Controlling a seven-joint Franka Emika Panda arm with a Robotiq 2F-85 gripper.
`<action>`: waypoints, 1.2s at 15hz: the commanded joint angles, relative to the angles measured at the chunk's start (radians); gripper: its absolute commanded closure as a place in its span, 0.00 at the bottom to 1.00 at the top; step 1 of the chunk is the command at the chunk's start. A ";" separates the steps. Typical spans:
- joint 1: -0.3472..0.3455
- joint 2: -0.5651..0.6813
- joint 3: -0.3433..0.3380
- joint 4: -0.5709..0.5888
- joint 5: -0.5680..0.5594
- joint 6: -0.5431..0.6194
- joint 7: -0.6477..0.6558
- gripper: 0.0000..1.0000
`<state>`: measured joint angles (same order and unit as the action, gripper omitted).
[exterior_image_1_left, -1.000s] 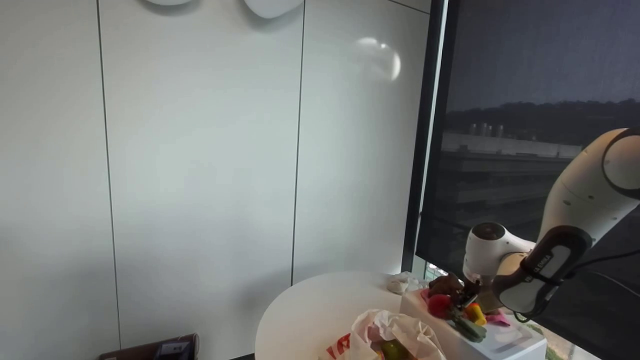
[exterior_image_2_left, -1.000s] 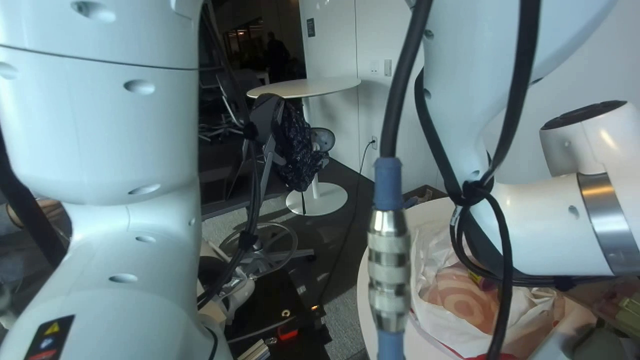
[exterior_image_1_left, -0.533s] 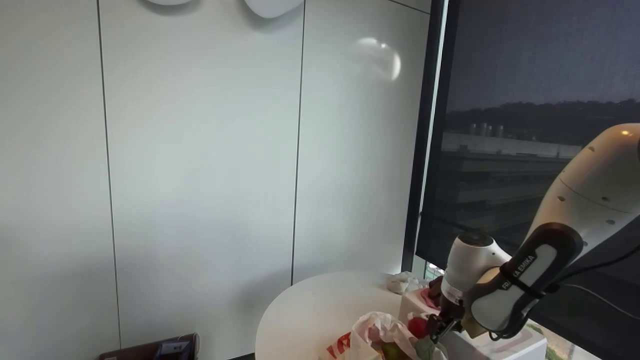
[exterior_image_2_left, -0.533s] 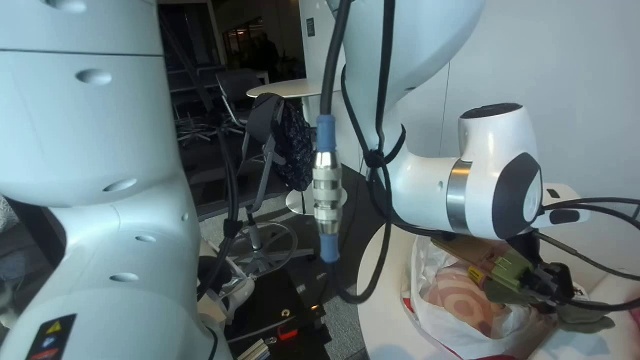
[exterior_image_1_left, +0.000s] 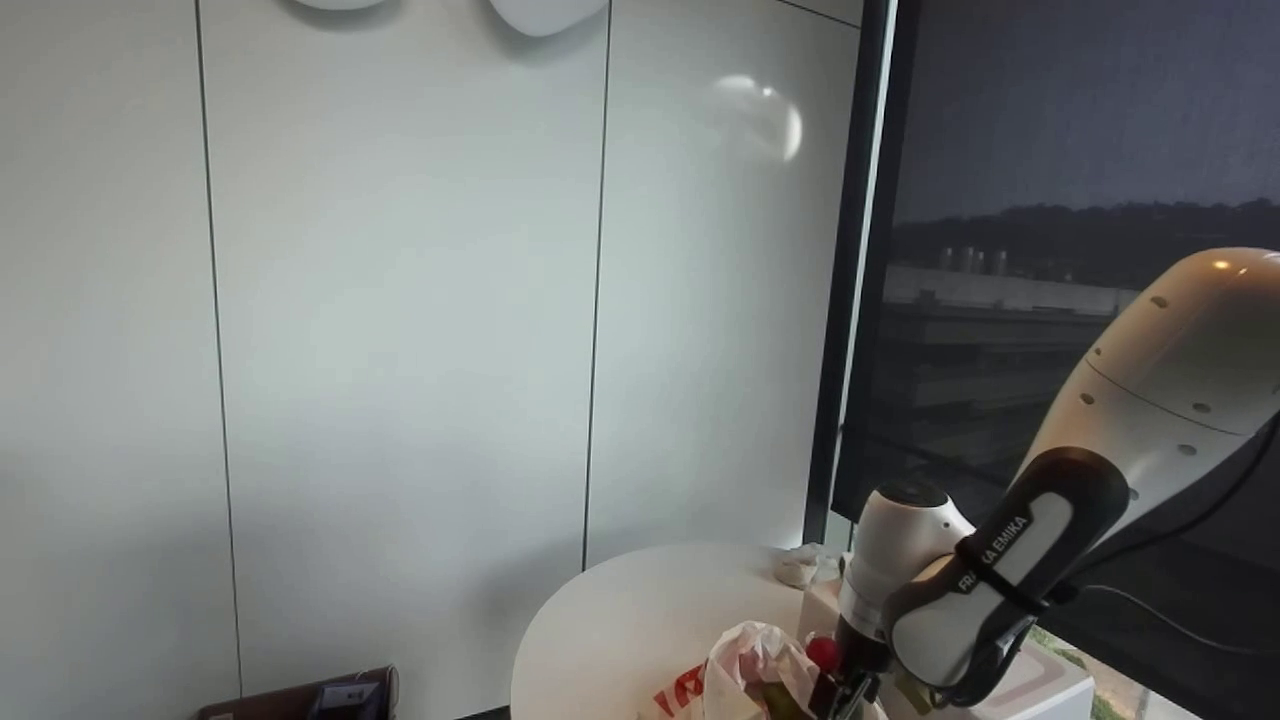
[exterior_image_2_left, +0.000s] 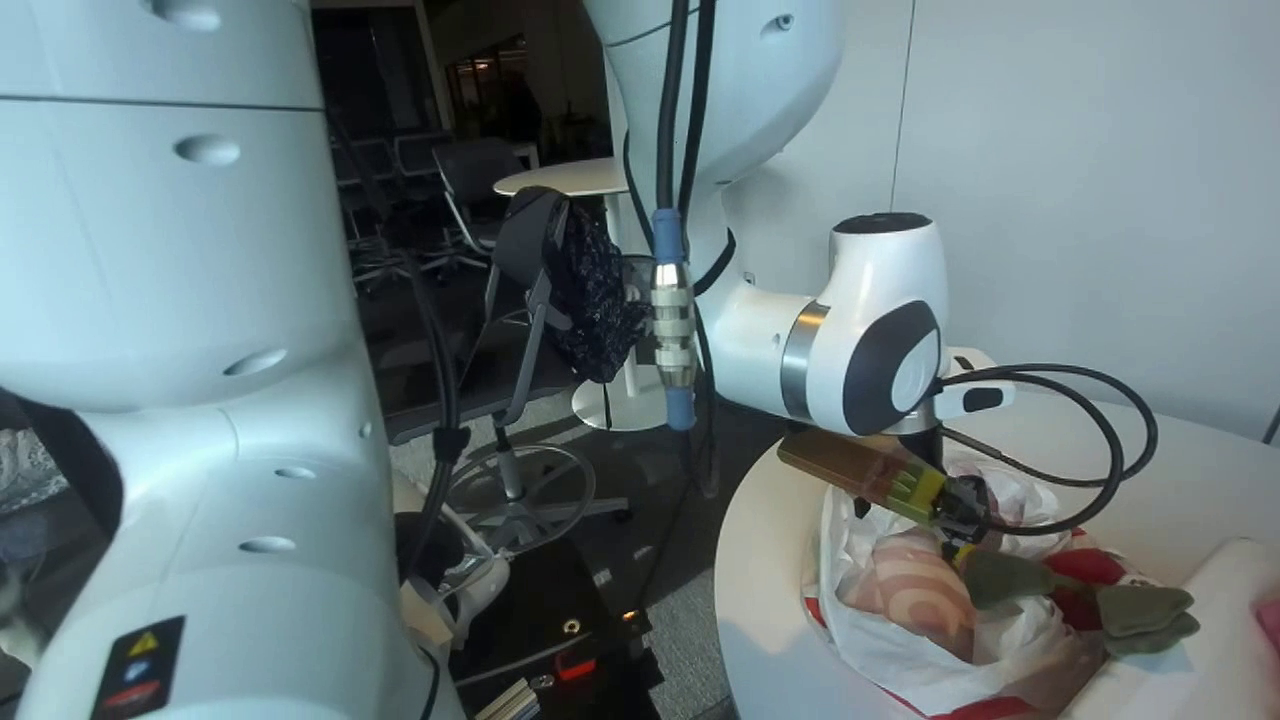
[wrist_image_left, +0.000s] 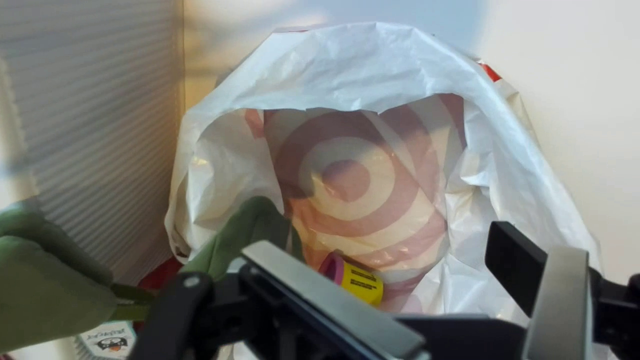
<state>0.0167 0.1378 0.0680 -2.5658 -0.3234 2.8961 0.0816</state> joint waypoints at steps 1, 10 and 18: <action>-0.004 0.073 -0.005 0.045 -0.018 0.068 -0.013 0.00; -0.013 0.328 0.062 0.300 0.288 0.080 -0.093 0.00; -0.044 0.510 0.070 0.466 0.327 0.099 -0.114 0.00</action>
<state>-0.0091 0.5718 0.1229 -2.1655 -0.0236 2.9651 0.0039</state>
